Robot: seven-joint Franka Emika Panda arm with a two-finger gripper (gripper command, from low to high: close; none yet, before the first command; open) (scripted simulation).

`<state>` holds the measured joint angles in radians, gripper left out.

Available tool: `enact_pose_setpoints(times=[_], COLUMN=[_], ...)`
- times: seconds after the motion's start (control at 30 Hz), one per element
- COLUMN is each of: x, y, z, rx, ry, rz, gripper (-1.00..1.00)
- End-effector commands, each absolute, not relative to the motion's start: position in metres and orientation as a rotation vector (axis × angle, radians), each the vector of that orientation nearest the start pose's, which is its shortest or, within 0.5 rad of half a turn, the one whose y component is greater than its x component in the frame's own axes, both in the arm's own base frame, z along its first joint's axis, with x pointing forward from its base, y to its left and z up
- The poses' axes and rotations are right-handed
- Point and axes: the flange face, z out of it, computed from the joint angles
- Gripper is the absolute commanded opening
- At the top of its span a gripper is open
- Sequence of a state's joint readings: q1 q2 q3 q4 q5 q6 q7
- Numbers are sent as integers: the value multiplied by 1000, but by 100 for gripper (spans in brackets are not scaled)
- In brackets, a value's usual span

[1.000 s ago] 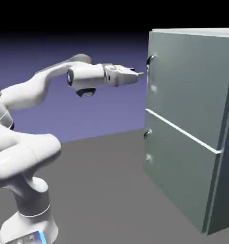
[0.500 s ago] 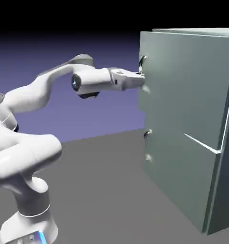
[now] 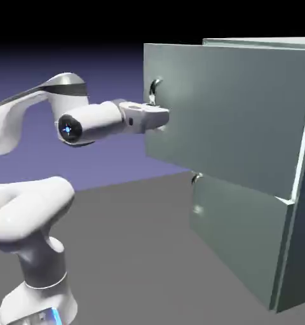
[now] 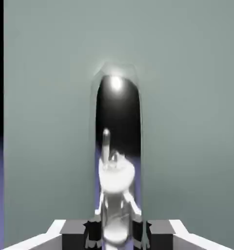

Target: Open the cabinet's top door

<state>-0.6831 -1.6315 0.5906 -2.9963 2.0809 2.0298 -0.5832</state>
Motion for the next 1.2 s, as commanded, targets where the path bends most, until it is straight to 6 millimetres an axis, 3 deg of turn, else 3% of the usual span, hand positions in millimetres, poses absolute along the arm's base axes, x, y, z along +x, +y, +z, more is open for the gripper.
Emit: enact_pose_setpoints(times=[0.0, 0.7, 0.9, 1.17], x=[240, 171, 154, 139], y=[40, -72, -120, -202], z=[536, 536, 536, 536], rx=[-1749, -1702, -1677, -1628], ry=[235, -34, -133, -288], rz=[-1403, -1180, -1092, -947], gripper=[-100, -100, -100, -100])
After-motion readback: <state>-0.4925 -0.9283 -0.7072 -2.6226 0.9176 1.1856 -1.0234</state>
